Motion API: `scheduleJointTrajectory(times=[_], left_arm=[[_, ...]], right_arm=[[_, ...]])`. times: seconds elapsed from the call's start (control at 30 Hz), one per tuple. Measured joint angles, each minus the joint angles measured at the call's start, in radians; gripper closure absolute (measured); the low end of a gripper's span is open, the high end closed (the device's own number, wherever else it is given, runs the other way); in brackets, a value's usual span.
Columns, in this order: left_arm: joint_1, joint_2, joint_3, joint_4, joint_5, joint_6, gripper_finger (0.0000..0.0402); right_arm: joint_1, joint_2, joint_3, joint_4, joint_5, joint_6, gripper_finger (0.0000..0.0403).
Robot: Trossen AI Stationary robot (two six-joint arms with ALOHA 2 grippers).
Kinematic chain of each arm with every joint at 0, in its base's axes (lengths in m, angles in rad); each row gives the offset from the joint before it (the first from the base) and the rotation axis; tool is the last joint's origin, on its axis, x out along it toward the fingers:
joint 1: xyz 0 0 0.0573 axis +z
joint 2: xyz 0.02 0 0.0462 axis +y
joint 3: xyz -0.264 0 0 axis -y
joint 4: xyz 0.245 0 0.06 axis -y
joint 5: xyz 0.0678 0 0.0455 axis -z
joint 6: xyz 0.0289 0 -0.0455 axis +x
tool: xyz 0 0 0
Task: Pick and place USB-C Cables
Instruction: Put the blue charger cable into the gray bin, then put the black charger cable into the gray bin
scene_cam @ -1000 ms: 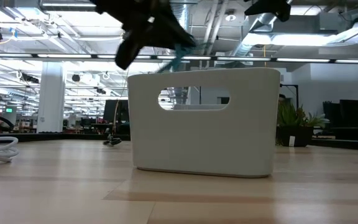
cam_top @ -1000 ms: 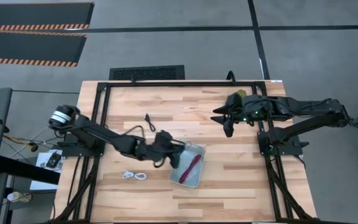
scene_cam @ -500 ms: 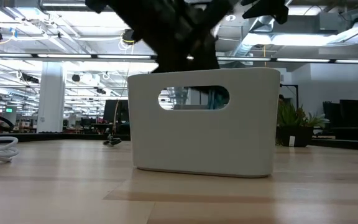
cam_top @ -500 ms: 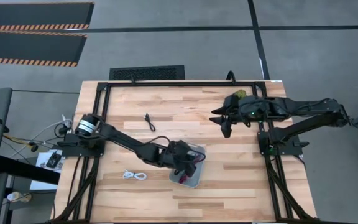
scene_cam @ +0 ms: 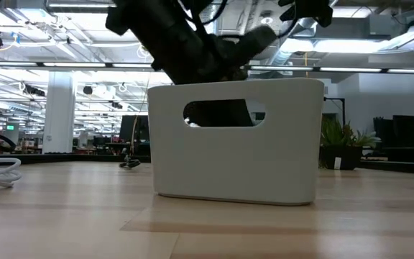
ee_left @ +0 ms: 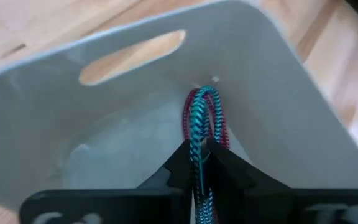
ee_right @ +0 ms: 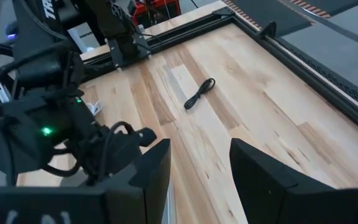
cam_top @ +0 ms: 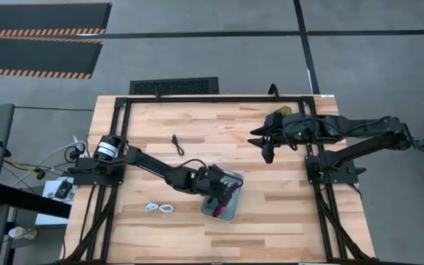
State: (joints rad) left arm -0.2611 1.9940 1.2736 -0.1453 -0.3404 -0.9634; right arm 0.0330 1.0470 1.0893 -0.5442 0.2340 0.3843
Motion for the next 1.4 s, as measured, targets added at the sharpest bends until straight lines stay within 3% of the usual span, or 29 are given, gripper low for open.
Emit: scheduleJointTrajectory(times=[0.43, 0.73, 0.93, 1.17, 1.4], left_arm=[[0.0, 0.013, 0.0, 0.022, 0.054, 0.055, 0.0246], [0.0, 0.001, 0.081, 0.014, 0.164, 0.16, 0.0165], [0.0, -0.05, 0.143, -0.067, 0.176, 0.234, 0.0155], [-0.02, -0.227, 0.144, -0.161, 0.17, 0.338, 0.0154], [-0.083, -0.466, 0.144, -0.401, -0.022, 0.403, 0.0154]], right_arm=[[0.0, 0.0, 0.0, -0.002, 0.0, 0.0, 0.0218], [0.0, 0.0, 0.0, -0.003, 0.0, -0.001, 0.0218], [0.0, 0.0, 0.0, -0.009, 0.0, 0.0, 0.022], [0.0, 0.0, 0.0, -0.012, 0.0, 0.0, 0.0216], [-0.004, 0.01, 0.0, 0.009, 0.004, 0.06, 0.022]])
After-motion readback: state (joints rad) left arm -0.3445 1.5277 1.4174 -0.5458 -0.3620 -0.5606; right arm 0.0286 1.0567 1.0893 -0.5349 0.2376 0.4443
